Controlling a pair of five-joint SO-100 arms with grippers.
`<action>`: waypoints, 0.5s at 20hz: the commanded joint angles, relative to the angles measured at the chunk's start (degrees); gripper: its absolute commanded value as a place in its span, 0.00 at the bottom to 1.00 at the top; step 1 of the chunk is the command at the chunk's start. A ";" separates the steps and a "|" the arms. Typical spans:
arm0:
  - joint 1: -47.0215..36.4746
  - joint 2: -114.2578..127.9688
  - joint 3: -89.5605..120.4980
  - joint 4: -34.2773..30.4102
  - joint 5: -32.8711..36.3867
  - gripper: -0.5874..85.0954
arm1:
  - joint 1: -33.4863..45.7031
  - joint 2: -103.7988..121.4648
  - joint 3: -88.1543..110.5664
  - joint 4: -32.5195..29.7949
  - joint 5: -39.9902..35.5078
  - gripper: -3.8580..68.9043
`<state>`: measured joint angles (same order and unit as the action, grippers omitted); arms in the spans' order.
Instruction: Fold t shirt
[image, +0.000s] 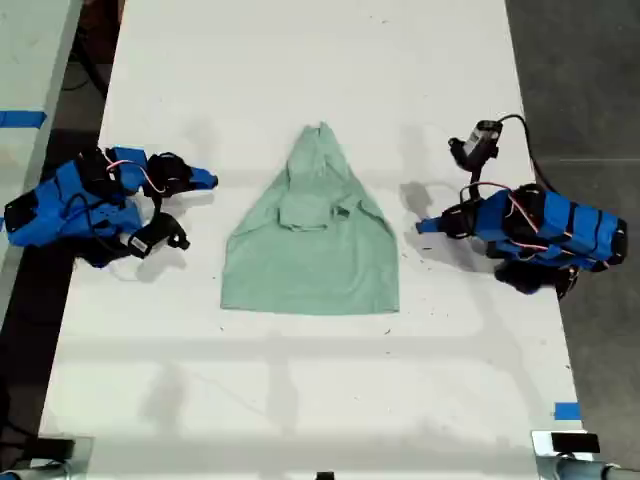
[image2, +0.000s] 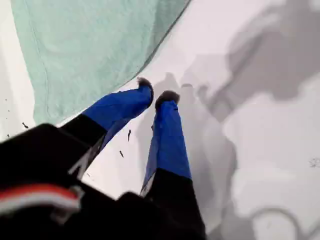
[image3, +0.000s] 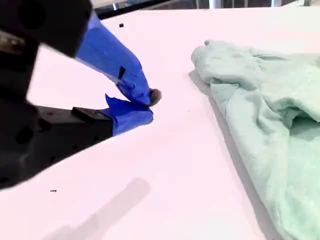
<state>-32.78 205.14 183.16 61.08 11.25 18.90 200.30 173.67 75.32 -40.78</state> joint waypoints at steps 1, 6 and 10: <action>-0.44 0.35 0.79 0.00 -0.18 0.00 | -10.11 0.35 2.90 2.64 32.43 0.24; -0.44 0.35 0.79 0.00 -0.18 0.00 | -12.74 -1.23 -3.60 5.10 36.56 0.37; -0.53 0.35 0.79 0.00 -0.18 0.00 | -14.24 -23.91 -15.64 -2.55 34.54 0.38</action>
<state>-32.78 205.14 183.16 61.08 11.25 6.06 188.96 167.08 77.34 -5.62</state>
